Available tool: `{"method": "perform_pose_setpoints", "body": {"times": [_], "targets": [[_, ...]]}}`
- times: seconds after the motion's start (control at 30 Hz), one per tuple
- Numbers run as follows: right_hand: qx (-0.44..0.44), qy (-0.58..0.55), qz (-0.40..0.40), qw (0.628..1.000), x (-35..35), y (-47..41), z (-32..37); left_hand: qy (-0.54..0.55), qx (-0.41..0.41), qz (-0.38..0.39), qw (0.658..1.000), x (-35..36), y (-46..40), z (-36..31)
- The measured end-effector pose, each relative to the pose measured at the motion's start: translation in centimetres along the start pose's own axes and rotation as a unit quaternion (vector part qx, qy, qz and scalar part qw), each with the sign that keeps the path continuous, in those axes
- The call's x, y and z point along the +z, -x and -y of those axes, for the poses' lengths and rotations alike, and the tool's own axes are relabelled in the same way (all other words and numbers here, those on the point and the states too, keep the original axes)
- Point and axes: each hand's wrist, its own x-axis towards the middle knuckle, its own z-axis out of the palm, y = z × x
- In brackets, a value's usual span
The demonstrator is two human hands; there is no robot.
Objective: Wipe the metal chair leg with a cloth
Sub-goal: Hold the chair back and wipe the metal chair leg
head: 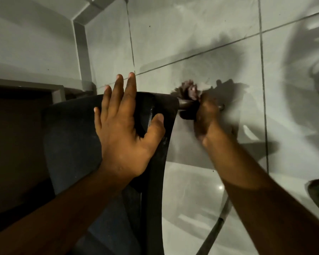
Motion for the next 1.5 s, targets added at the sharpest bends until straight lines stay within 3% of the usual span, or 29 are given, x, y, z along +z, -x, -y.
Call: {"method": "perform_pose_setpoints", "body": {"times": [0.27,0.47,0.63,0.97,1.2,1.27,1.33,1.43,1.5], "targets": [[0.025,0.191,0.03,0.981,-6.8,-11.9,0.5,0.031,0.029,-0.015,0.999,0.5,-0.2,1.1],[0.006,0.109,-0.005,0.994,-4.1,-8.0,0.8,0.028,0.032,-0.018,0.999,0.5,-0.4,0.9],[0.003,-0.01,0.023,1.0,-1.8,-3.6,-0.9,0.018,0.036,-0.014,0.999,0.5,-0.2,1.0],[0.0,0.159,-0.028,0.987,-6.8,-13.4,-0.9,0.055,0.061,-0.03,0.996,0.8,-0.4,1.4],[0.018,0.103,0.022,0.994,-2.1,-4.8,-0.1,0.04,0.05,-0.029,0.998,0.7,-0.1,1.4],[-0.014,0.066,0.043,0.997,-0.2,-0.7,-0.8,0.03,0.058,-0.031,0.997,0.8,-0.3,1.3],[-0.053,0.098,0.07,0.991,0.8,2.0,-0.8,0.015,0.054,-0.029,0.998,0.9,-0.3,1.2],[-0.032,0.018,0.02,0.999,0.0,0.5,-0.4,0.011,0.051,-0.028,0.998,0.6,-0.4,1.2],[-0.015,0.041,-0.009,0.999,-1.5,-2.1,-0.7,0.01,0.053,-0.025,0.998,0.6,-0.4,1.3]]}}
